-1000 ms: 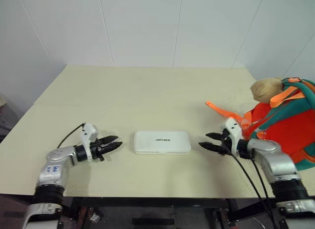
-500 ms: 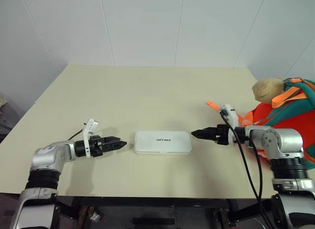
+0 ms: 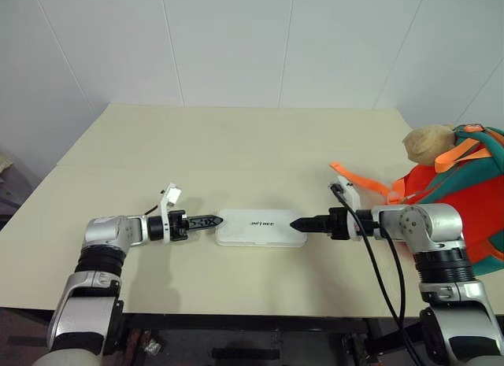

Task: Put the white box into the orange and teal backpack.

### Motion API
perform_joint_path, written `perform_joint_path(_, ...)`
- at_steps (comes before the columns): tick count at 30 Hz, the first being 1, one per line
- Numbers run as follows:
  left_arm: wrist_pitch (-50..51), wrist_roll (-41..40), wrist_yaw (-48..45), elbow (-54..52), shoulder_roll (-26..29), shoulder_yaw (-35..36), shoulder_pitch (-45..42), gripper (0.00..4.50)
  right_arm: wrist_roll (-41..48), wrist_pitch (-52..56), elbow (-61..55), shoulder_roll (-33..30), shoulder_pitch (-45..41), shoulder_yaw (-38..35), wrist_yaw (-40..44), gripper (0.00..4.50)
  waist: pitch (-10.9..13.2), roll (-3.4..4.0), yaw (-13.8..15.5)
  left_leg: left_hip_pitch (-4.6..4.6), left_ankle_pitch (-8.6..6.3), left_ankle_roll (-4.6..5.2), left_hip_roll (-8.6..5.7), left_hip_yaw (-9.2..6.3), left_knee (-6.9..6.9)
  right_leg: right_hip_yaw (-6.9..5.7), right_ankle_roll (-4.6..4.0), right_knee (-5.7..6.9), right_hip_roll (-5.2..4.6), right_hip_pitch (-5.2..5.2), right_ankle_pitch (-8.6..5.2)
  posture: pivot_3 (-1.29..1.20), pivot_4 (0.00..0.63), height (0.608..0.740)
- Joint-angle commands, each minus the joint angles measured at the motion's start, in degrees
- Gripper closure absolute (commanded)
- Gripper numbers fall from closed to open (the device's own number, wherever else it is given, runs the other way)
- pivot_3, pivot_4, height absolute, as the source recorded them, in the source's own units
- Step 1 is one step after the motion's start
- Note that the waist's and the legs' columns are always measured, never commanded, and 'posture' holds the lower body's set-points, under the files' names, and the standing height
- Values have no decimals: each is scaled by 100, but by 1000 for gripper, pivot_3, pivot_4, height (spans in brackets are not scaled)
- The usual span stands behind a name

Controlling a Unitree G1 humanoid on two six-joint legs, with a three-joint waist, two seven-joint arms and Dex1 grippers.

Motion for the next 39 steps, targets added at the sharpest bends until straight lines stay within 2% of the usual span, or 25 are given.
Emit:
perform_joint_path(1,139,62,23,198,-186,-99,-25,23,163,74,-271,70,-62,12,-3,0,0,0,5,0,0,0,0,0,0,0,0,0,0,0,0,0,150,740)
perform_joint_path(12,230,-73,360,269,-775,207,33,23,89,-128,-134,379,-124,300,-4,0,-3,1,8,8,0,0,-1,-2,19,0,3,6,-1,14,2,0,150,740)
perform_joint_path(23,1057,-395,6,90,-846,372,42,23,86,-414,-192,521,-66,336,96,0,-3,1,-9,7,-5,5,-1,-3,28,0,5,1,-1,19,6,0,150,740)
perform_joint_path(31,1476,-588,388,396,-1099,1081,-251,23,131,-410,-399,644,86,274,52,0,-3,1,-8,6,-9,4,-1,-2,21,0,6,-8,-1,19,5,0,150,740)
perform_joint_path(34,1253,-288,290,166,-1045,689,-145,23,140,-402,-466,675,133,231,10,0,-3,1,-2,6,-9,3,-1,-2,21,0,6,-8,-1,19,5,0,150,740)
perform_joint_path(39,114,507,425,196,-701,76,-20,23,152,-373,-570,692,218,177,-46,0,-5,3,-11,13,-7,-1,-1,-2,21,0,6,-4,-1,22,5,0,150,740)
